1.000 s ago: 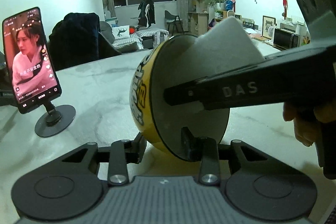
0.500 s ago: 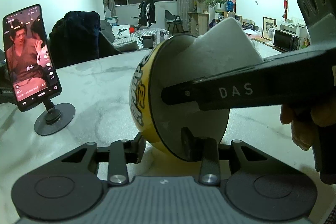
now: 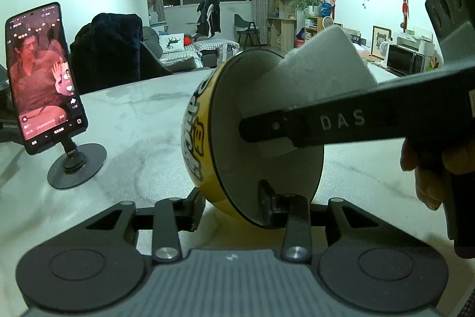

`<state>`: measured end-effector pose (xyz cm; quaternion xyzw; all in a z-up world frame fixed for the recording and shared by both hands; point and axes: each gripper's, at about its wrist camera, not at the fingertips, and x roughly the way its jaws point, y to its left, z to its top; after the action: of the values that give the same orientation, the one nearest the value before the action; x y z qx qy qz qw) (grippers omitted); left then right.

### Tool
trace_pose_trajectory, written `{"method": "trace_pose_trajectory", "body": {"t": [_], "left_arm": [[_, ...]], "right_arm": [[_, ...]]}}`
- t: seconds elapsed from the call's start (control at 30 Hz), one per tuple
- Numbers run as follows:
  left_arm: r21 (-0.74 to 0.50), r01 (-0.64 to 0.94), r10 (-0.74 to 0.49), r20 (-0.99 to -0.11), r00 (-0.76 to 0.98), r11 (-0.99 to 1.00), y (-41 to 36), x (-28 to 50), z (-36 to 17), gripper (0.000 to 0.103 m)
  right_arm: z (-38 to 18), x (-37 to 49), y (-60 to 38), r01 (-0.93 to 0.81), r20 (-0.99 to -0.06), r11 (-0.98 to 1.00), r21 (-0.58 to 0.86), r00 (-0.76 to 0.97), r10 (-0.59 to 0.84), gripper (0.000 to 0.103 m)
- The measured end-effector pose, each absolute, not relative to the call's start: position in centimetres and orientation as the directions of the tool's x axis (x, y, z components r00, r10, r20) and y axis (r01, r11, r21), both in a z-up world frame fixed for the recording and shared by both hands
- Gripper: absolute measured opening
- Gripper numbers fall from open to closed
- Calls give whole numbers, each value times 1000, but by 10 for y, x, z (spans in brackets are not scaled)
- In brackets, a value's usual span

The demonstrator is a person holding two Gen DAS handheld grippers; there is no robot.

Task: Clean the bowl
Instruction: 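Scrub the bowl's inner wall with the right tool's sponge while the left tool holds it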

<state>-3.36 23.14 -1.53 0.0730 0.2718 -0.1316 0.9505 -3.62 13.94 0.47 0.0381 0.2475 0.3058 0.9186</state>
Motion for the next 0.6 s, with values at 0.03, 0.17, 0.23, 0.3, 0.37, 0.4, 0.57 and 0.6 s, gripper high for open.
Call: {"method": "trace_pose_trajectory", "body": {"t": [0.03, 0.17, 0.23, 0.3, 0.37, 0.4, 0.57, 0.6], "left_arm": [[66, 290, -211, -536, 817, 955, 233, -31, -15, 39], [61, 289, -213, -537, 816, 955, 234, -29, -14, 39], [55, 288, -215, -538, 815, 956, 235, -29, -14, 39], [49, 287, -216, -539, 814, 957, 236, -28, -14, 39], [45, 285, -217, -540, 813, 957, 237, -28, -14, 39], [46, 285, -217, -540, 813, 957, 236, -29, -14, 39], [50, 285, -215, -539, 814, 957, 235, -29, -14, 39], [48, 285, -216, -540, 814, 957, 236, -29, -14, 39]], "right_arm": [[4, -34, 134, -543, -430, 810, 222, 691, 581, 18], [3, -27, 114, -541, -427, 810, 226, 693, 581, 18], [2, -24, 104, -540, -425, 811, 227, 694, 581, 18], [1, -20, 94, -539, -423, 811, 229, 695, 581, 18], [0, -16, 83, -538, -421, 811, 231, 696, 582, 18], [0, -15, 78, -537, -420, 811, 232, 696, 582, 18], [-2, -6, 53, -535, -416, 811, 236, 699, 582, 18], [-2, -4, 48, -535, -415, 811, 237, 699, 582, 18]]}}
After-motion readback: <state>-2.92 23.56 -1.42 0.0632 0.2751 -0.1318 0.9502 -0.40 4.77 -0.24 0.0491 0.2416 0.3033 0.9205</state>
